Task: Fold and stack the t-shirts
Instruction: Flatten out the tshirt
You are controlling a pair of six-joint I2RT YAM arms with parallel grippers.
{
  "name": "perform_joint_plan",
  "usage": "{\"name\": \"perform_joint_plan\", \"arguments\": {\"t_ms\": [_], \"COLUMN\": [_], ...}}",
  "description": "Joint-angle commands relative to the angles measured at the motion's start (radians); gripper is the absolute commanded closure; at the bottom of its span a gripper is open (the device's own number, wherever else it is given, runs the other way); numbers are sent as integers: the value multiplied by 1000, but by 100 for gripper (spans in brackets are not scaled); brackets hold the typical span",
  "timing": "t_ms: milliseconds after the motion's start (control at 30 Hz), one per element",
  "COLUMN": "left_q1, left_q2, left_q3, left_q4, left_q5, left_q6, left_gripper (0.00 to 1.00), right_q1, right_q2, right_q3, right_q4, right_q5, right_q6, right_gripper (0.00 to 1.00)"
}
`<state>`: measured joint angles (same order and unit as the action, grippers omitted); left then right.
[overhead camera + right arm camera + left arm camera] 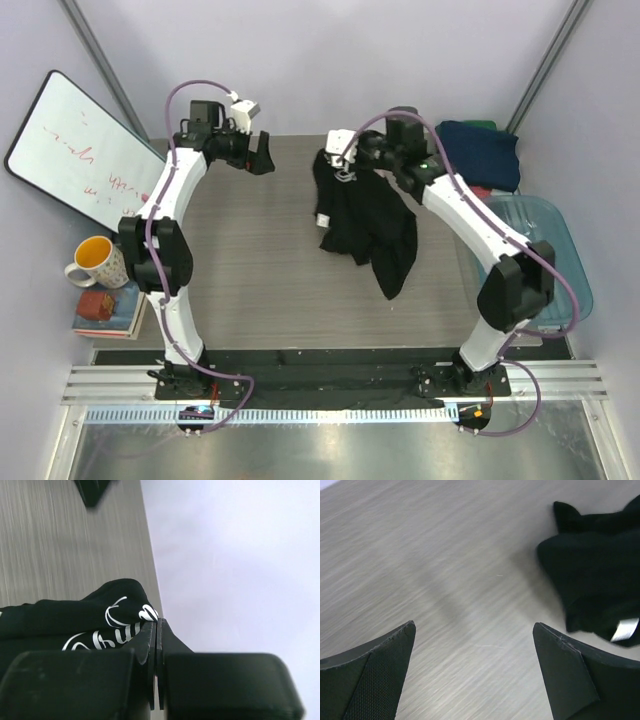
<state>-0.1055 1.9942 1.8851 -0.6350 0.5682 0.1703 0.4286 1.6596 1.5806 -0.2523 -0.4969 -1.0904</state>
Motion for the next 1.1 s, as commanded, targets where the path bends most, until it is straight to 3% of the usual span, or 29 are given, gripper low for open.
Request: {"name": "perform_joint_plan", "arguments": {"t_ms": [0, 133, 233, 367, 433, 500, 533, 600, 633, 700, 800, 933, 1000, 1067], "left_q1": [55, 84, 99, 102, 102, 102, 102, 101, 102, 101, 102, 101, 102, 102], "left_q2": [-93, -123, -133, -132, -129, -121, -118, -107, -107, -107, -112, -106, -100, -94], "left_q3": [-17, -50, -64, -69, -66, -64, -58, -50, -44, -43, -47, -52, -53, -52], "left_q4": [112, 136, 149, 152, 153, 153, 153, 143, 140, 135, 127, 120, 118, 120], "left_q5": [-125, -156, -168, -174, -165, -160, -159, -148, -145, -134, -128, -125, -137, -172], "left_q6": [-48, -63, -68, -80, -80, -84, -89, -98, -98, -101, -86, -87, -97, -115], "left_gripper": [0, 0, 0, 0, 0, 0, 0, 0, 0, 0, 0, 0, 0, 0], "right_q1": [42, 38, 18, -33, -85, -116, -122, -140, -148, -178, -211, -188, -134, -96], "right_q2": [51, 40, -9, -92, -145, -178, -191, -239, -254, -287, -308, -255, -180, -117], "right_q3": [169, 284, 338, 312, 222, 127, 93, -29, -75, -167, -185, -68, 11, 80], "right_q4": [481, 547, 441, 195, 121, -74, -158, -341, -363, -372, -378, -381, -387, -429], "right_q5": [-216, -415, -489, -566, -571, -557, -517, -374, -324, -217, -227, -353, -347, -327], "right_q6": [194, 355, 414, 448, 432, 352, 210, 73, 38, 8, 1, 159, 288, 355], "right_gripper": [99, 99, 99, 99, 99, 99, 83, 40, 1, 0, 0, 5, 13, 13]}}
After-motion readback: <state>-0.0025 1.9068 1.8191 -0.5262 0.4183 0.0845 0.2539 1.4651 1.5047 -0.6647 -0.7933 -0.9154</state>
